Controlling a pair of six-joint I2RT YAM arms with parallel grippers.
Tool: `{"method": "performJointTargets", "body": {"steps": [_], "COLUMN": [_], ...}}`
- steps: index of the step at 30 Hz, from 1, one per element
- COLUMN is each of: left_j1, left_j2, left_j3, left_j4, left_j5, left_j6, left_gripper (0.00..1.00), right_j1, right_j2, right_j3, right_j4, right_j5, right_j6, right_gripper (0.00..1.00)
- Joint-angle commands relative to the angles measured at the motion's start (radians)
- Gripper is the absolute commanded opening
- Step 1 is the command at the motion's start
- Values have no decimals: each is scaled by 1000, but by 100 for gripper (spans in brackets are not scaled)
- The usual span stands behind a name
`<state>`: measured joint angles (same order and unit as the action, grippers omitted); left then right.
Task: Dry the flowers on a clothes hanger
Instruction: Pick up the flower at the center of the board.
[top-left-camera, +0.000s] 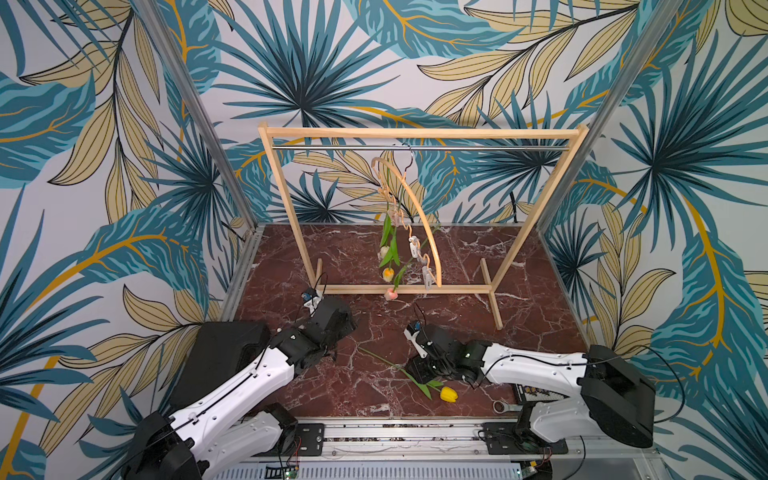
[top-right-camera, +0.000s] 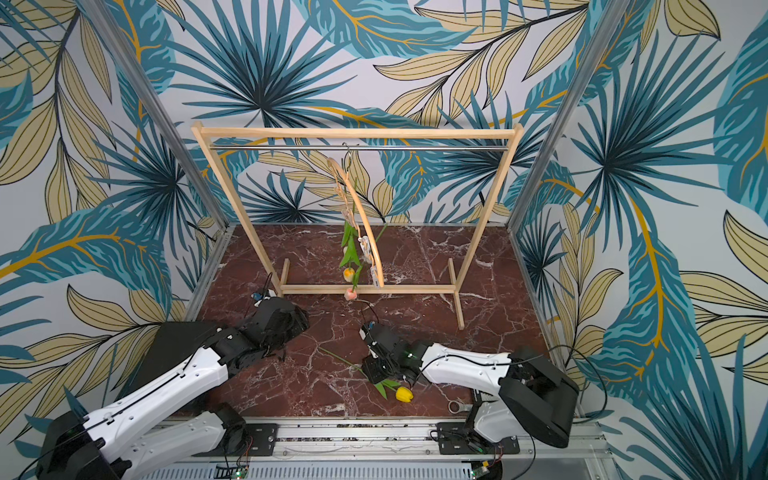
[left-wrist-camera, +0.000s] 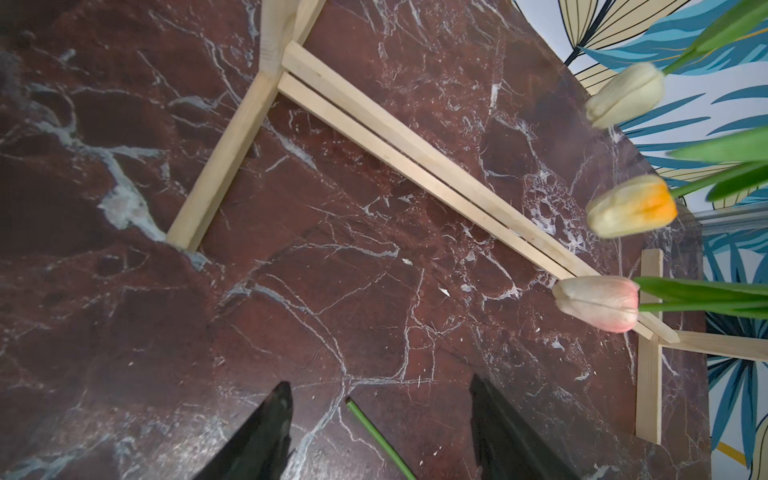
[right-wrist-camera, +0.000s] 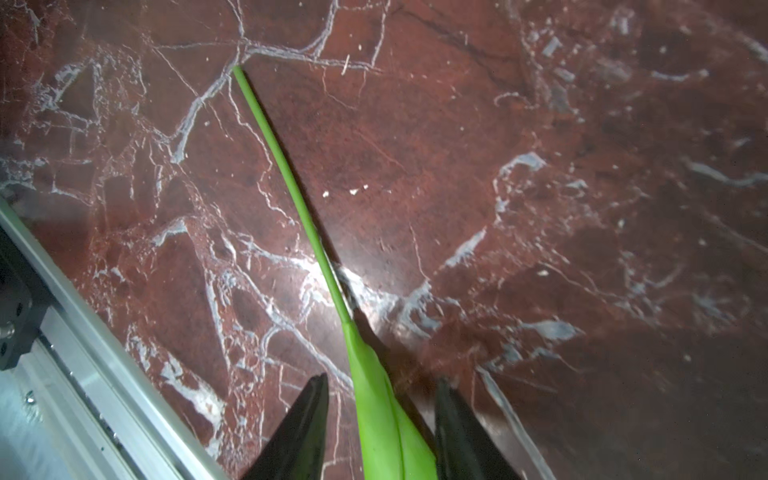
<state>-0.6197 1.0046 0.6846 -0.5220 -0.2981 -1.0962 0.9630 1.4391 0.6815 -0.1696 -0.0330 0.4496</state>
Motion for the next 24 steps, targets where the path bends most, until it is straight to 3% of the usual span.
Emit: {"method": "performJointTargets", "body": {"steps": [1,8,14,21,24], "left_j1": [5,5,5,5,5], "left_j2": [-38,-50,-61,-65,-64], "left_j3": [-16,-34,-36,-34,-34], "left_j4": [-30,-26,-29,-27,-18], "left_j5": [-13,-13,-29,-41,-39], "left_j6": [-27,-43,-43,-33,-34], "left_gripper": [70,68,67,66,65], "right_j1": [11,38,52,65,72], "right_j2": [69,170,233,299,325], "right_j3": [43,135,179,219,243], "right_j4": [47,19,-33,-103,-127], "right_j5": [10,-8,-3,31,45], "right_j6": [-43,-94,-121,-137,-146], "right_gripper": [42,37,25,22,15]}}
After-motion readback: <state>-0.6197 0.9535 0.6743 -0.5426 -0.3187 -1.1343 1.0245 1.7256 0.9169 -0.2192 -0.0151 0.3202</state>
